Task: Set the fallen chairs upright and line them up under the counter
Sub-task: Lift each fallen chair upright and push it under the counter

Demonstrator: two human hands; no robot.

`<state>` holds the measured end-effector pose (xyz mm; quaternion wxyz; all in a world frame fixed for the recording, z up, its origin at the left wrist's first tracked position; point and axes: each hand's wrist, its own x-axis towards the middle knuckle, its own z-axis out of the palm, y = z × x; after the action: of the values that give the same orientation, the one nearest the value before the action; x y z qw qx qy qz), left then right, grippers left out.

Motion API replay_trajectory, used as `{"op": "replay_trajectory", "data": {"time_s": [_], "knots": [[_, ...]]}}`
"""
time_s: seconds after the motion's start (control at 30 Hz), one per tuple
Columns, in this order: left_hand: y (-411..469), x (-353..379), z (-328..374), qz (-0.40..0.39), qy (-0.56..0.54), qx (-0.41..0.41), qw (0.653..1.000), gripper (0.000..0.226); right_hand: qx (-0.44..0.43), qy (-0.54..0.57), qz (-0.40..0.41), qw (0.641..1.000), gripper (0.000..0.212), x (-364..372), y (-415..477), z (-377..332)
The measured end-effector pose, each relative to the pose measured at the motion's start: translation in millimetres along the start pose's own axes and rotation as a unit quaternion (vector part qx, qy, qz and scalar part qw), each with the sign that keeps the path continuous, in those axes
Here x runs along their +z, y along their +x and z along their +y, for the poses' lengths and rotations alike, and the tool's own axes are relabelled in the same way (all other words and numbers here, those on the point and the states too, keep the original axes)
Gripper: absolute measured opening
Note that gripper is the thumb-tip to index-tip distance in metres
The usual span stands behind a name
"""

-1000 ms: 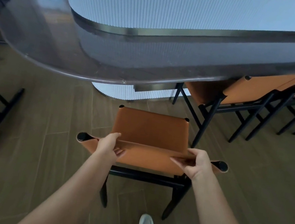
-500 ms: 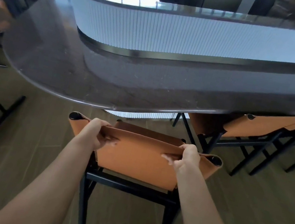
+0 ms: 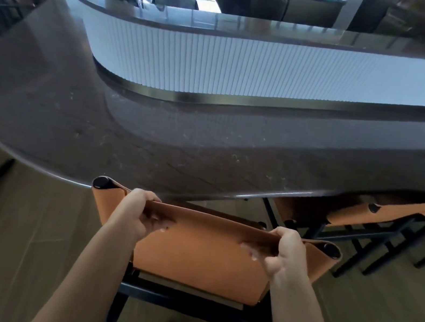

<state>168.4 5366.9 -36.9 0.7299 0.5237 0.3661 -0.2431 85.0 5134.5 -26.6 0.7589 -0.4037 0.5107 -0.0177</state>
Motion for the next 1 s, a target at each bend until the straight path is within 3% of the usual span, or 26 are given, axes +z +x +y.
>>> {"op": "replay_trajectory", "data": {"time_s": [0.23,0.4,0.47,0.67,0.87,1.0], "knots": [[10,29,24,0.027,-0.009,0.022,0.999,0.007,-0.015,-0.012,-0.004,1.0,0.005,20,23,-25],[13,52,47,0.056,-0.014,0.005,0.998,0.013,-0.004,-0.022,-0.027,0.999,0.007,32,39,-48],[16,56,49,0.053,-0.041,0.039,0.997,0.018,-0.01,-0.029,-0.034,0.999,0.01,39,47,-58],[19,66,42,0.056,-0.119,0.108,0.985,0.023,-0.05,-0.085,-0.042,0.994,0.02,55,75,-83],[46,67,4,0.091,-0.139,0.117,0.979,0.016,-0.055,-0.098,-0.072,0.991,0.016,50,111,-80],[60,70,-13,0.068,-0.126,0.111,0.983,0.008,-0.037,-0.074,-0.087,0.993,0.018,45,128,-78]]}}
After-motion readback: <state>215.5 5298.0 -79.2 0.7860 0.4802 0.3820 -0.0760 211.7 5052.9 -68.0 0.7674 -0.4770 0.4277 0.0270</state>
